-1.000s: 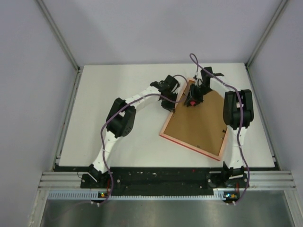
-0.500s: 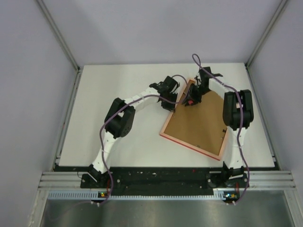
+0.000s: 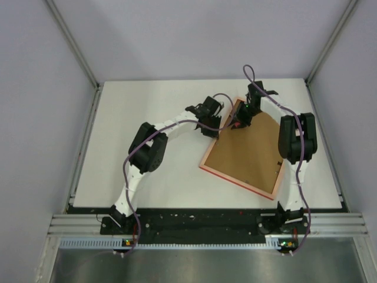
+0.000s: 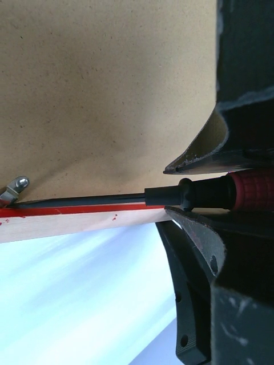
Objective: Take the photo out of the frame
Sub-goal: Release the photo frame item from the photo frame.
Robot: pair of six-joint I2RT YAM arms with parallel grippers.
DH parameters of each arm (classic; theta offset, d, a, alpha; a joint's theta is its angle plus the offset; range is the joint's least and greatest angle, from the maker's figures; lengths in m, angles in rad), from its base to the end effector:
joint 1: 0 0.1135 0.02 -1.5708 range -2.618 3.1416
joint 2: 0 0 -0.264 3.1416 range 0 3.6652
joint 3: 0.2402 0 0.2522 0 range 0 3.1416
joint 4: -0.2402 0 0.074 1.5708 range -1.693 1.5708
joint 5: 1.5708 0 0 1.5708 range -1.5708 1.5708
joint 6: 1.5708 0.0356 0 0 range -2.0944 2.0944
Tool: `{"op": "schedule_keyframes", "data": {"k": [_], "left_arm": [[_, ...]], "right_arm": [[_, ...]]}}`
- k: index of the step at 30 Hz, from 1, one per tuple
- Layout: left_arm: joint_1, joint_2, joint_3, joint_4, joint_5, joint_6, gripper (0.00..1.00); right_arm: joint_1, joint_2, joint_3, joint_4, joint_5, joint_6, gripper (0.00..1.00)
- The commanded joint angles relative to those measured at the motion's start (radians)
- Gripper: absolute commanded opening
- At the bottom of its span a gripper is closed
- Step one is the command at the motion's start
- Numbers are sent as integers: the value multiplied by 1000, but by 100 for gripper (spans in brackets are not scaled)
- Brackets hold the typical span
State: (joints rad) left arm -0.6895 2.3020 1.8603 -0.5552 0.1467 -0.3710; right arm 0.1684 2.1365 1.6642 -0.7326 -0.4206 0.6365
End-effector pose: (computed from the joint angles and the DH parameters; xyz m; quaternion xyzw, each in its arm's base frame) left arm 0.3845 -0.3238 0.1678 0.1722 0.9411 -0.2034 0.2080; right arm 0.4363 0.0889 0.1789 0.1861 0.9442 0.2586 0.0833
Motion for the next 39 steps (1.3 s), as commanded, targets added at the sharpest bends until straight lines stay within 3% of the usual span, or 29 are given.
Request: {"op": "schedule_keyframes", "data": {"k": [1,26,39], "left_arm": [[-10,-27,-65,-170,16,-5,0],[-10,-70,-107,-172,30,-9,0],[-10,-96,-131,-172,34,-13,0]], "right_arm": [[-35,-18,22,96,270,86,0],[75,-69,71,104,902,-52,0],[80,-58,120,111,1039,-92,0]]}}
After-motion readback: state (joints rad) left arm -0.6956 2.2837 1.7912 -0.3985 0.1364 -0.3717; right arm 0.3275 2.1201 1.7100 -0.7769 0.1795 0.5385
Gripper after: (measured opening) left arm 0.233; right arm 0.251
